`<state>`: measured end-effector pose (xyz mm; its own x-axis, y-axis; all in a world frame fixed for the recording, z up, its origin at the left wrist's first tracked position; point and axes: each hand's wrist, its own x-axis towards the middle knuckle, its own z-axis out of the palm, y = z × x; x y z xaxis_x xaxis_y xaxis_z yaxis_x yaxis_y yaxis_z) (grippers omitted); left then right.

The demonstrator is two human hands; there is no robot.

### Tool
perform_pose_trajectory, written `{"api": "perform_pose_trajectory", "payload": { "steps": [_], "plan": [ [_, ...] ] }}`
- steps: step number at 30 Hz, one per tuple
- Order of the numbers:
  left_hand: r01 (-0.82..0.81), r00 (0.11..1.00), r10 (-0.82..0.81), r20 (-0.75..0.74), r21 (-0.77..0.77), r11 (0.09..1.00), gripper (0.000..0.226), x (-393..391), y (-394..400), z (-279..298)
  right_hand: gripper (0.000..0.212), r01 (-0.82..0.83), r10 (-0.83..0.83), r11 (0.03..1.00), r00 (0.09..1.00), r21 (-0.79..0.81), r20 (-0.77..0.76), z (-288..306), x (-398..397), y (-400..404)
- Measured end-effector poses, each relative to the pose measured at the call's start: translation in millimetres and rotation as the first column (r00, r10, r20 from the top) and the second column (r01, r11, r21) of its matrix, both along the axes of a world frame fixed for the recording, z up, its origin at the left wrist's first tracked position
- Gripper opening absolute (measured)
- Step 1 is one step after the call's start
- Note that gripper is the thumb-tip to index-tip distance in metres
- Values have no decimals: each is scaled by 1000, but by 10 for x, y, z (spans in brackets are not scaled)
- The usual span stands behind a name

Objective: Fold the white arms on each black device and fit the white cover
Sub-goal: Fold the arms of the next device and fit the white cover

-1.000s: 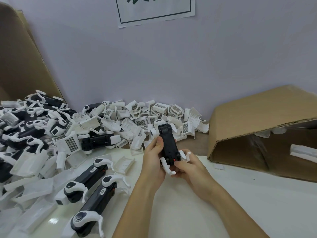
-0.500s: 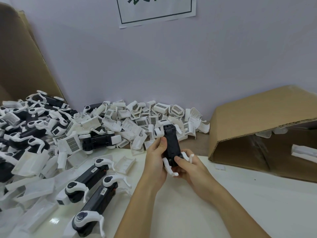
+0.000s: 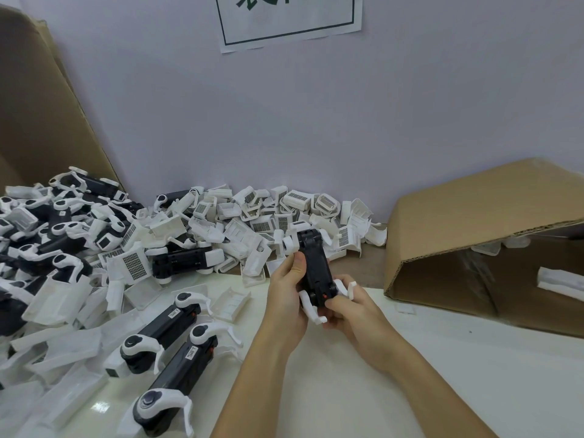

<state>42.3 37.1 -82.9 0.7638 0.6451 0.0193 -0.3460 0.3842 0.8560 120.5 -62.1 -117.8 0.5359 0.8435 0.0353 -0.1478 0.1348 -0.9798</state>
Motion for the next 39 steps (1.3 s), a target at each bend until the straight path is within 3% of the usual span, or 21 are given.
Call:
{"api": "perform_pose_trajectory", "payload": {
  "steps": [5,11,15,18,20,22,23,25,28,31,33,39],
  "plan": [
    [11,1000,-11,4,5,1000,39,14,-7,-7,16,26,-25,1000,998,-16,49,-12,1,1],
    [-87,995,87,-38,0,996,38,-20,32,6,38,24,-23,999,999,34,-35,37,-24,10],
    [-163,984,164,-76,10,987,34,-33,54,30,32,153,-146,981,987,122,-65,33,-27,3],
    [-232,966,234,-113,37,972,41,-19,73,51,24,274,-298,949,942,159,156,21,-53,-16],
    [-298,928,319,-194,133,945,47,3,70,64,30,331,-385,922,839,200,385,20,-93,-27],
    [-351,855,431,-290,290,890,49,17,63,88,33,351,-436,899,682,261,587,33,-130,-26],
    [-360,832,469,-296,355,863,48,20,53,107,32,337,-435,899,617,280,655,34,-144,-16],
    [-344,826,482,-291,418,841,47,34,32,153,34,308,-388,918,578,249,717,33,-166,6],
    [-274,894,369,-253,342,899,37,71,11,198,24,363,-418,903,628,228,656,32,-155,21],
    [-191,958,236,-165,249,950,16,68,17,186,27,383,-453,890,803,247,388,52,-70,-10],
    [-161,965,206,-164,254,954,18,53,28,141,30,355,-395,913,892,199,220,77,-7,-56],
    [-223,959,255,-125,223,949,29,60,-19,136,29,299,-315,943,943,145,104,80,26,-60]
  ]
}}
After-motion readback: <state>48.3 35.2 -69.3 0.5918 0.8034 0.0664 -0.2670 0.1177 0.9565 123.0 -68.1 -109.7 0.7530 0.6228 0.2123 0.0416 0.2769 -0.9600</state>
